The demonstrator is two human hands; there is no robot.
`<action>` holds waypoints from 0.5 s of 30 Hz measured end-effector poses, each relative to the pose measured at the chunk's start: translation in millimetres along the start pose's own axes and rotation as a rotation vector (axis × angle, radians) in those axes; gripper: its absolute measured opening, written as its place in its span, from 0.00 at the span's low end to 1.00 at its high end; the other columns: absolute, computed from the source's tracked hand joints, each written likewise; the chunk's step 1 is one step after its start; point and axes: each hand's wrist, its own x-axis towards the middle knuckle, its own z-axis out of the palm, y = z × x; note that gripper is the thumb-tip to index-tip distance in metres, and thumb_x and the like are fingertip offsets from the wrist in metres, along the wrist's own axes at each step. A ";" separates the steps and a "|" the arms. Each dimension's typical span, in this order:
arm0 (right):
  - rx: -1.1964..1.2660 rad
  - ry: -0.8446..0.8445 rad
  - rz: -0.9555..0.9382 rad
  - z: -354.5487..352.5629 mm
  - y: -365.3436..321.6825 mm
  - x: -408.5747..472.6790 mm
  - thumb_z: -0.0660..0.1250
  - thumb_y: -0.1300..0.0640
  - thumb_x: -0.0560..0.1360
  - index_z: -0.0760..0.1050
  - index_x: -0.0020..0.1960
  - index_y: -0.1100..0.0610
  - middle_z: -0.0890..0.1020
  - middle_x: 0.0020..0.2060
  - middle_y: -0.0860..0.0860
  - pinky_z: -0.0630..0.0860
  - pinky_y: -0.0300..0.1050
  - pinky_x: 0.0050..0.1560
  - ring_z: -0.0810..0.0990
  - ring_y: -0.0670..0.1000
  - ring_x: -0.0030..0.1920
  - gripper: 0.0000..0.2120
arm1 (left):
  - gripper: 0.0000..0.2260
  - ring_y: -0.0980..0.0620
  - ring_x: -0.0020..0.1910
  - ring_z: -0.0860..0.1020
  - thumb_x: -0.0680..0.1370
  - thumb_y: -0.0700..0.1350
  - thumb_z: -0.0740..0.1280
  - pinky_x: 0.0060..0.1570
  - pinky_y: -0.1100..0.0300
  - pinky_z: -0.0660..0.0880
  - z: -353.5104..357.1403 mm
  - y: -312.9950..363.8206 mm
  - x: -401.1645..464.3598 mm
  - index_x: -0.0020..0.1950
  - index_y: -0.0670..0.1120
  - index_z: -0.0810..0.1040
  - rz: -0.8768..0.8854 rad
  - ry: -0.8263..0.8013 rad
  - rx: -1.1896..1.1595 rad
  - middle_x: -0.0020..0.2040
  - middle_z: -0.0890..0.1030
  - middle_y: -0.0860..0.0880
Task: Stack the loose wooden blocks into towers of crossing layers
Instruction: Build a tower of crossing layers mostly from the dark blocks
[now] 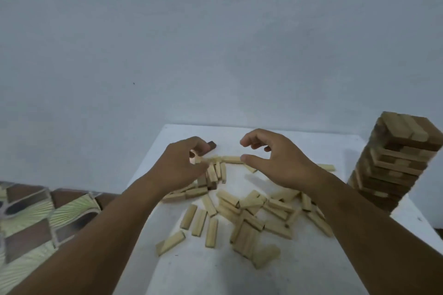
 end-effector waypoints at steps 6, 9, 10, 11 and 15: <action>-0.145 -0.111 -0.058 58.5 21.6 25.8 0.66 0.57 0.77 0.78 0.55 0.45 0.79 0.54 0.37 0.72 0.44 0.59 0.75 0.42 0.57 0.10 | 0.38 0.47 0.70 0.66 0.66 0.65 0.64 0.68 0.47 0.66 19.4 -43.0 3.5 0.75 0.58 0.64 -0.131 -0.166 0.260 0.73 0.69 0.54; -0.306 -0.168 -0.237 81.2 24.2 33.6 0.63 0.60 0.75 0.81 0.56 0.49 0.81 0.56 0.44 0.73 0.53 0.58 0.76 0.52 0.57 0.13 | 0.30 0.50 0.71 0.63 0.73 0.59 0.65 0.66 0.47 0.62 31.1 -53.8 8.2 0.75 0.60 0.62 -0.098 -0.146 0.333 0.74 0.67 0.58; -0.397 -0.213 -0.271 85.6 24.5 36.4 0.62 0.59 0.75 0.82 0.55 0.49 0.82 0.55 0.45 0.74 0.54 0.55 0.76 0.54 0.55 0.14 | 0.28 0.51 0.68 0.66 0.73 0.58 0.67 0.64 0.49 0.64 32.5 -57.3 9.0 0.73 0.60 0.64 -0.078 -0.109 0.322 0.71 0.70 0.58; -0.483 -0.243 -0.289 87.8 25.0 38.9 0.60 0.58 0.75 0.83 0.54 0.49 0.82 0.53 0.46 0.74 0.54 0.52 0.76 0.54 0.53 0.14 | 0.27 0.52 0.65 0.69 0.72 0.57 0.69 0.61 0.53 0.67 33.1 -62.4 9.4 0.70 0.59 0.67 -0.051 -0.069 0.283 0.67 0.73 0.58; -0.601 -0.163 -0.216 83.4 35.6 45.2 0.60 0.50 0.75 0.81 0.47 0.48 0.80 0.45 0.44 0.68 0.47 0.49 0.75 0.50 0.49 0.11 | 0.23 0.58 0.48 0.78 0.68 0.48 0.75 0.45 0.65 0.76 26.1 -67.7 6.5 0.59 0.61 0.72 -0.018 0.079 -0.090 0.53 0.78 0.59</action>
